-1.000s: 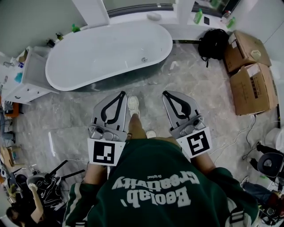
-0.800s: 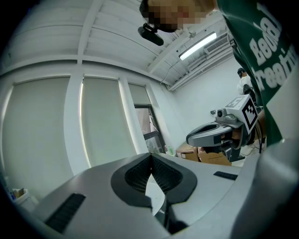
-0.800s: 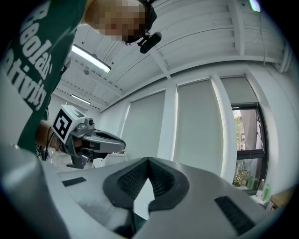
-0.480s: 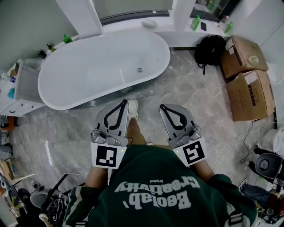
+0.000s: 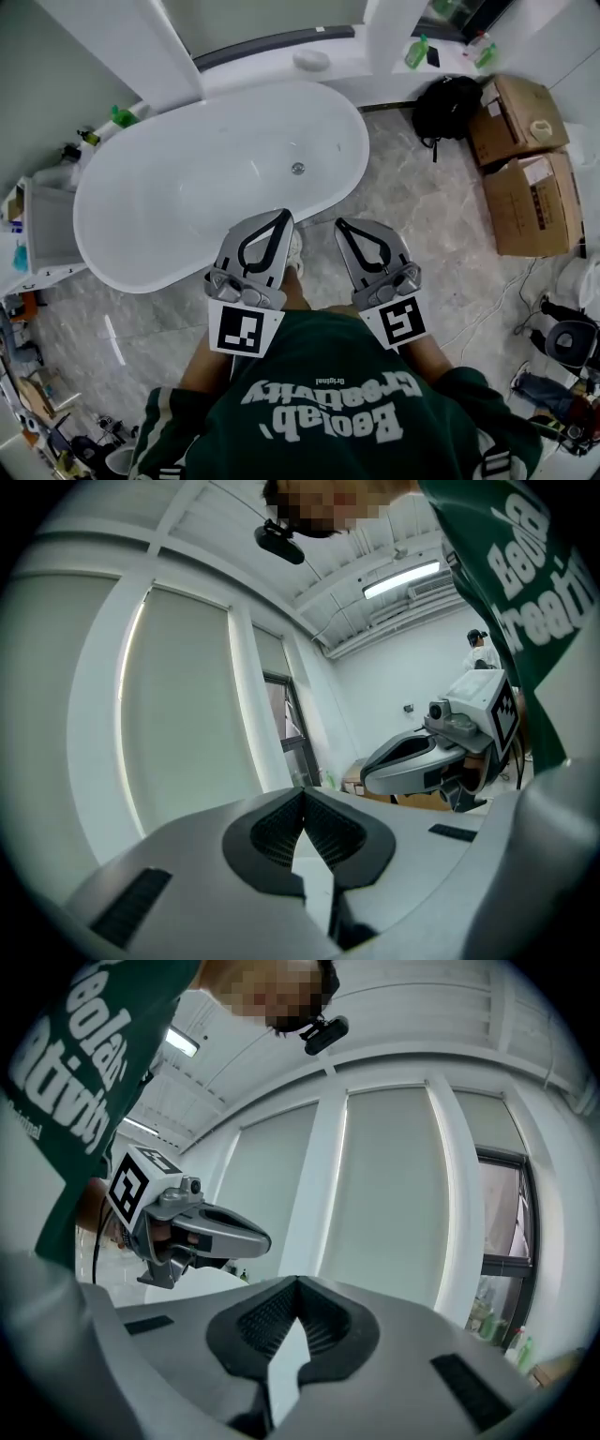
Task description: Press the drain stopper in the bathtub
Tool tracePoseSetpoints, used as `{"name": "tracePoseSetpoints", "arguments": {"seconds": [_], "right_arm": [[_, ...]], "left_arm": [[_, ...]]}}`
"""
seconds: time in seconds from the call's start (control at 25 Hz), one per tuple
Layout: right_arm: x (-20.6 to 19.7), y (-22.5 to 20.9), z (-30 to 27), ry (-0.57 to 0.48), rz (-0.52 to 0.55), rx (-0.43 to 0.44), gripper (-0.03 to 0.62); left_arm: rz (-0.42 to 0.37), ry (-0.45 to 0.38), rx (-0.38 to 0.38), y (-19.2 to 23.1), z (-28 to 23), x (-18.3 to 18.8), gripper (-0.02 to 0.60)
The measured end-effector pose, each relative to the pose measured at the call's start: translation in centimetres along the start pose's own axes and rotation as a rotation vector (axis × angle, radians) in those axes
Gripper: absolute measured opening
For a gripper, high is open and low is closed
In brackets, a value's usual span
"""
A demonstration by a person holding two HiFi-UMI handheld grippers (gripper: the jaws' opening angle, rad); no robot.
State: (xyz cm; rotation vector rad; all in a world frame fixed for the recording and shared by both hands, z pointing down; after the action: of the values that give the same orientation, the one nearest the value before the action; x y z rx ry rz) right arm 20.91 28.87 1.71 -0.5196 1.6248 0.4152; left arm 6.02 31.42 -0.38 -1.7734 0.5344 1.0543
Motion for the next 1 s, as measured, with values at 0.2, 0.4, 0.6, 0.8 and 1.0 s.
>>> {"name": "tracePoseSetpoints", "arguments": {"seconds": [0.2,0.4,0.6,0.8,1.0], "right_arm": [[1.1,-2.8,-6.2,0.01,-0.031,-0.026,0.011],[1.8,-4.8,-10.6,0.021,-0.046,-0.067,0.011],[2.5,-6.2,-13.4,0.016,-0.069,-0.098,0.011],[2.8,-7.3,-14.3,0.017,-0.083,-0.127,0.011],[3.0,-7.8,-15.0,0.012,-0.078,-0.145,0.011]], "left_arm": [[0.001,-0.045,-0.035,5.3,-4.4,-2.3,0.003],[0.023,-0.05,-0.066,8.4,-7.2,-4.4,0.003],[0.029,-0.072,-0.091,10.9,-9.4,-5.8,0.003],[0.043,-0.091,-0.102,12.1,-11.1,-6.1,0.003],[0.056,-0.102,-0.123,12.8,-12.4,-6.7,0.003]]}}
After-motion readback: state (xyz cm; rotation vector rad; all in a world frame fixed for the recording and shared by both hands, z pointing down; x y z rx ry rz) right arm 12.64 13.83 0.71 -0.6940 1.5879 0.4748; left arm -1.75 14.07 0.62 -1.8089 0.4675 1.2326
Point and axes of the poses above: the fingertips, and each gripper's own axes: z backward along the fingers, y to its left, x out of its top, the point moved 7 cm from there along z, backward along the fingers, and after that the axes turned 14 degrees about -z, right-handed, at the moved point
